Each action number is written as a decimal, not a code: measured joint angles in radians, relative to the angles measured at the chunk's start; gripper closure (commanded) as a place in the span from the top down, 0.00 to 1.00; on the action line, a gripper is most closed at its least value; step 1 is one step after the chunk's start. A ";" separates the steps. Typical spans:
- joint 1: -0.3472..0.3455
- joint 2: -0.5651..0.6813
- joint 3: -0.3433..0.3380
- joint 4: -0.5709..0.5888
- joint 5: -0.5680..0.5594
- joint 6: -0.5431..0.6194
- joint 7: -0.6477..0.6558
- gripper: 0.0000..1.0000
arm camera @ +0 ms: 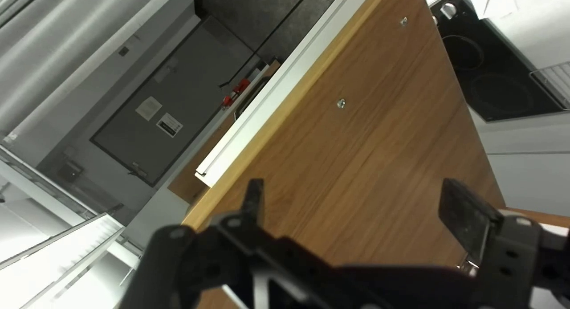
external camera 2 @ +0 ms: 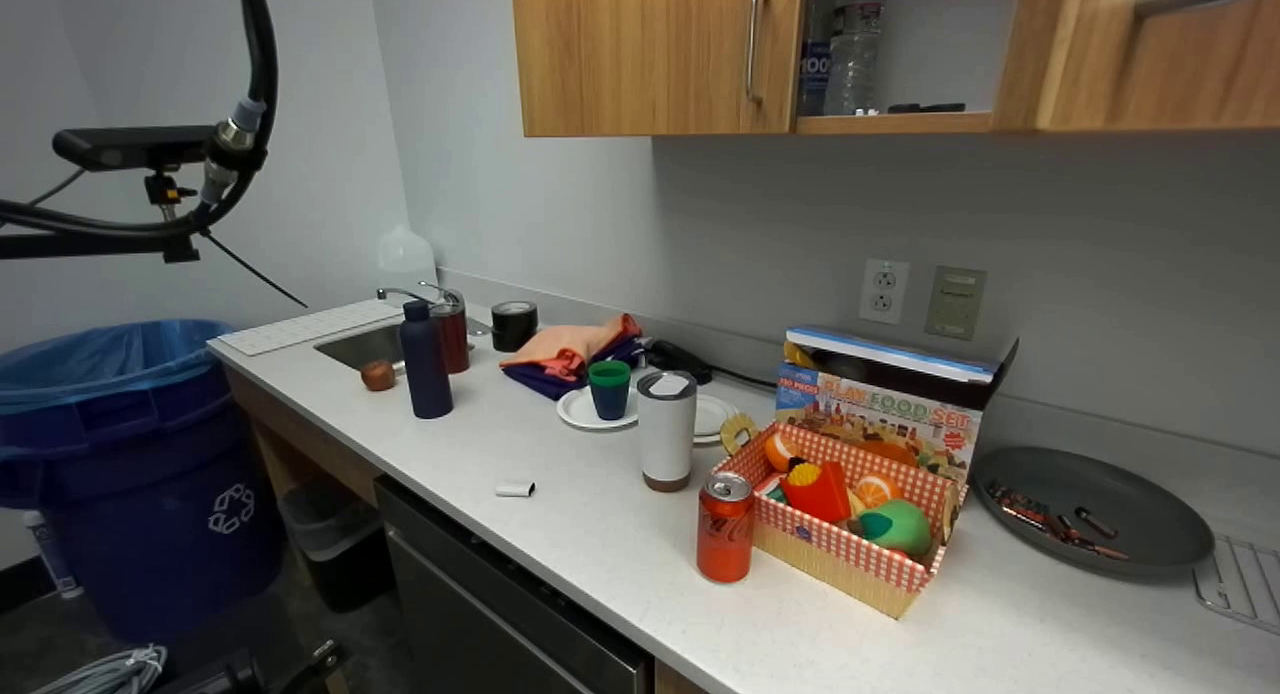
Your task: Open the top cabinet door on the right
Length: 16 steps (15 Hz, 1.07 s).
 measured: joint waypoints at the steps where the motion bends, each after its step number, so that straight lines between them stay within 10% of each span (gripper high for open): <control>1: 0.000 0.003 0.000 0.003 0.000 0.005 -0.001 1.00; 16: -0.108 0.153 -0.139 0.050 -0.118 0.188 -0.022 1.00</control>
